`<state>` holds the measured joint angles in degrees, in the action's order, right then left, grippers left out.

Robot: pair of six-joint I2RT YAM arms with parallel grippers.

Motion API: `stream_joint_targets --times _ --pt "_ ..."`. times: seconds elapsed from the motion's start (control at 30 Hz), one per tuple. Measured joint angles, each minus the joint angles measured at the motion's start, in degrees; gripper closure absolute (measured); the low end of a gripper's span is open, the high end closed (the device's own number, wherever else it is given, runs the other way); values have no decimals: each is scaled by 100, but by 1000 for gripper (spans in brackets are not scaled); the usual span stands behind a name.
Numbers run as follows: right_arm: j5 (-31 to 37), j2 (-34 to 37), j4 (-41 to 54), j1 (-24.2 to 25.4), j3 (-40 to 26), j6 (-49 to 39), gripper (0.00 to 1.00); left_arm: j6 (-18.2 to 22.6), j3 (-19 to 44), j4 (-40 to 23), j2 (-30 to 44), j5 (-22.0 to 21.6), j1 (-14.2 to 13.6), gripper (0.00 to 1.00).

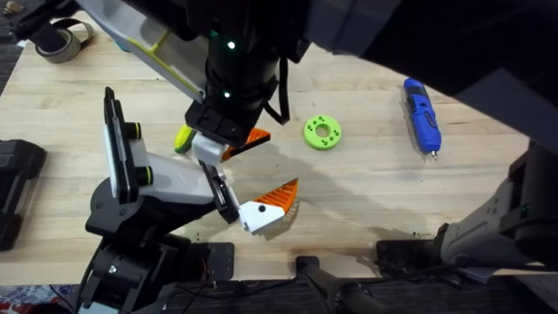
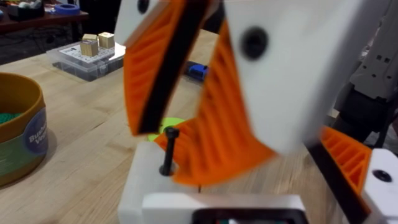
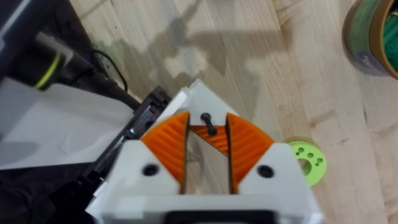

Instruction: Pick up the gripper from the table and insert it into the empty holder that is missing its gripper. Then pick up a screw, insert it into the mounting hole, and use the screwdriver to tighten it. Finally, clean up the table by picking up the vegetable and placing it into the bucket.

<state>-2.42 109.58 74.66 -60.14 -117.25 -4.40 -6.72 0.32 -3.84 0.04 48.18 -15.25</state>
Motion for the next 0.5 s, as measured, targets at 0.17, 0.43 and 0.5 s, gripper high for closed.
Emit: stream_joint_targets --times 0.17,0.43,0.5 --pt "-4 0 1 0 0 6 520 0 0 -2 0 3 0 14" --pt "-4 0 36 0 0 7 520 0 0 -2 1 3 0 15" --pt "-4 0 36 0 0 6 520 0 0 -2 0 4 0 14"
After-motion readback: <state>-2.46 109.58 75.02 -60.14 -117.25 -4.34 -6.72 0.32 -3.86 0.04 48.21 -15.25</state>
